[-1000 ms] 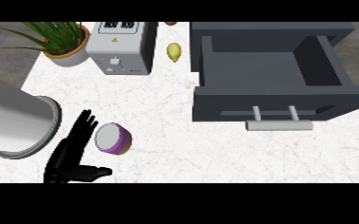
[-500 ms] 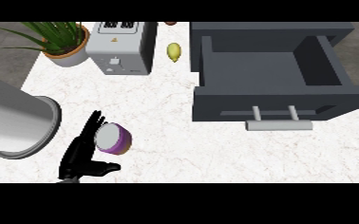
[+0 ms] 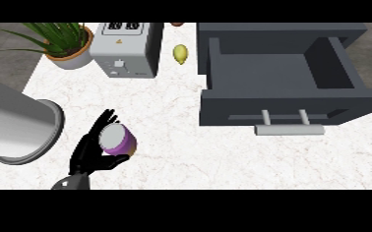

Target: Pick up the can, place it into the drawer and close the drawer

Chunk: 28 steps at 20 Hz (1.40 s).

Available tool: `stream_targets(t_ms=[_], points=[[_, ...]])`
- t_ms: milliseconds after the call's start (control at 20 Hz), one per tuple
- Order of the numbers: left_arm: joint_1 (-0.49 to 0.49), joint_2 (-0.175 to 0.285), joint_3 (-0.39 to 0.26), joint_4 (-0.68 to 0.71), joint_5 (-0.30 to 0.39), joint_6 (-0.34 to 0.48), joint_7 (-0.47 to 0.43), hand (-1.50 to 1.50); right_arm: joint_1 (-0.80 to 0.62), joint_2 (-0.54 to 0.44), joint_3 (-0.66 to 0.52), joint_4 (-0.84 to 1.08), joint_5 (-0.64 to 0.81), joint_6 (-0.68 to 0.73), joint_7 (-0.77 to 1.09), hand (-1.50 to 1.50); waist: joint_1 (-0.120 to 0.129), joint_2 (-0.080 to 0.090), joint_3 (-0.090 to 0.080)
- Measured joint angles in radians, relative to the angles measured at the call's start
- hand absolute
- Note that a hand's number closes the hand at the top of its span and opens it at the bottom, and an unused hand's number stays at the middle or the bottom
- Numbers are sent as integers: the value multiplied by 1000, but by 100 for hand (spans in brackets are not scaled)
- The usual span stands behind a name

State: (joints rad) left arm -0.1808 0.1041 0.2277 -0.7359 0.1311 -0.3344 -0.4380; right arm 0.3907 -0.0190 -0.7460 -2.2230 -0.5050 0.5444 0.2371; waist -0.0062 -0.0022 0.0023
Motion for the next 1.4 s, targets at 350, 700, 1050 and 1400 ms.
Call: stream_targets(t_ms=[350,700,1050,1400], points=[[-30,-27,-28,-10,39,-69,64,150,58,5,-18,3,-43,38,-30,-150,-1,0,-2],[5,-67,-74,-178,81,-109,115,150,25,-8,-23,-9,-66,4,25,-150,4,0,-2],[-75,-93,-28,-223,151,102,122,150,56,8,3,-34,-56,-12,8,-150,0,1,-2],[-82,-96,-102,-412,198,259,221,150,84,14,7,-66,-74,-27,11,-150,2,-1,-2]])
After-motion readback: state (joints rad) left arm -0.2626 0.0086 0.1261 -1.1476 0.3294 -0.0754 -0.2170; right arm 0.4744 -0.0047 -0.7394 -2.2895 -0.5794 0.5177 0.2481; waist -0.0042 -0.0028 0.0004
